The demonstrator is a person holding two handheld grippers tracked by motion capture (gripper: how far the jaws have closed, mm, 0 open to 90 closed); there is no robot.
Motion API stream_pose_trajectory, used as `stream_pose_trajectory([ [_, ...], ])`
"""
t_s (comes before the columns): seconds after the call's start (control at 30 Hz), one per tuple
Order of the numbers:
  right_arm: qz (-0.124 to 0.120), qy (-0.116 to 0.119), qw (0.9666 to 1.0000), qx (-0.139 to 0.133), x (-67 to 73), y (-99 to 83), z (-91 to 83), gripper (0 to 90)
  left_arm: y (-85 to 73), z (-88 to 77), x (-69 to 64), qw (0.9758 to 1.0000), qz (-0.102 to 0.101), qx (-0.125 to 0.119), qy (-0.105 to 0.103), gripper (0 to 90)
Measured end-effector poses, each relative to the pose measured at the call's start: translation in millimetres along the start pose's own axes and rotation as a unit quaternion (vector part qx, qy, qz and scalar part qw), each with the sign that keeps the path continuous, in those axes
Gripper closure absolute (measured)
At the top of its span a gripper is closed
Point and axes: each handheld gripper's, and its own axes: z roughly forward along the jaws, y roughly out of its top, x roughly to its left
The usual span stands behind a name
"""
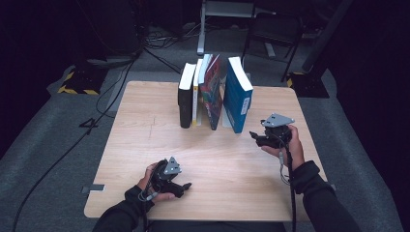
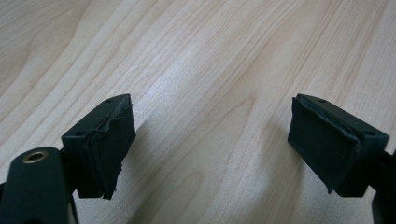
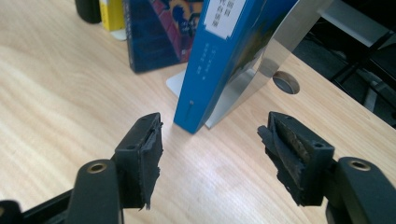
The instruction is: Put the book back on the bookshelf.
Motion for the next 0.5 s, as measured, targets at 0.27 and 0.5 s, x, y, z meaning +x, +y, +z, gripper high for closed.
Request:
stream_pose_trajectory([
  [0.27,-0.011,0.015,0.9996,0.022,-0.5,-11.2,-13.7,34.7,0.0,0.0,0.0,1.0,0.0,0.0,0.0,15.0],
  [0.5,-0.025,0.029,0.9984,0.042,1.7,-23.5,-21.8,34.5,0.0,0.0,0.0,1.0,0.0,0.0,0.0,15.0],
])
